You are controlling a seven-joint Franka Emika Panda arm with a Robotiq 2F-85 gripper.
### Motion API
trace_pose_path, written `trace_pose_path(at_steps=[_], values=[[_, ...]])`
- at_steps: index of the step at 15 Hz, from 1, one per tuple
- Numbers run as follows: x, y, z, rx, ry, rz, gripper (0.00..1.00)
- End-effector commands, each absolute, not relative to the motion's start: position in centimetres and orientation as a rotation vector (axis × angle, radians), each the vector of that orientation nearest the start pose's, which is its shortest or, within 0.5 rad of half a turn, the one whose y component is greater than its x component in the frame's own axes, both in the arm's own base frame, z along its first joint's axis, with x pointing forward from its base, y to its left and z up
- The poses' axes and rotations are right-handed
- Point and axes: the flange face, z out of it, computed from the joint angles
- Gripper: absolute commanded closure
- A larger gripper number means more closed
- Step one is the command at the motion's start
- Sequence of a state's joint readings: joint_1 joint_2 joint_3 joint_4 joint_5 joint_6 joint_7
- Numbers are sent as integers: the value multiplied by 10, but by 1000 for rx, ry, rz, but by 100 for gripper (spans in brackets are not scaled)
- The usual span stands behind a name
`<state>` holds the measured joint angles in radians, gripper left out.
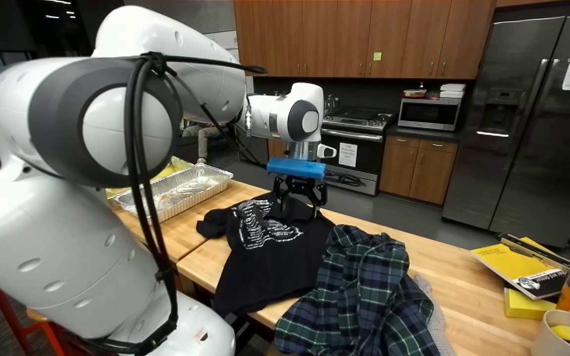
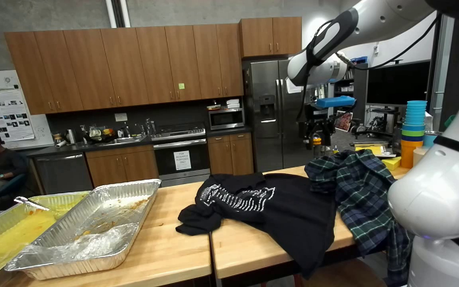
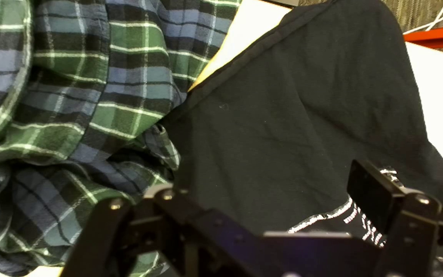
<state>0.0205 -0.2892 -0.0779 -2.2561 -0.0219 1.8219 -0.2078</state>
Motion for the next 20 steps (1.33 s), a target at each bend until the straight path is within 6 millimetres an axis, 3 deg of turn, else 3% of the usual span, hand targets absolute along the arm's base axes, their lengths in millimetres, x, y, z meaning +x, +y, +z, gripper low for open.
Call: trace_pose_path(at_steps=[1,17,20], values=[[446,-29,469,-3103,-252,226,0],[446,-29,469,-3103,-252,226,0],[455,-21,467,-3178,-155,192,0]])
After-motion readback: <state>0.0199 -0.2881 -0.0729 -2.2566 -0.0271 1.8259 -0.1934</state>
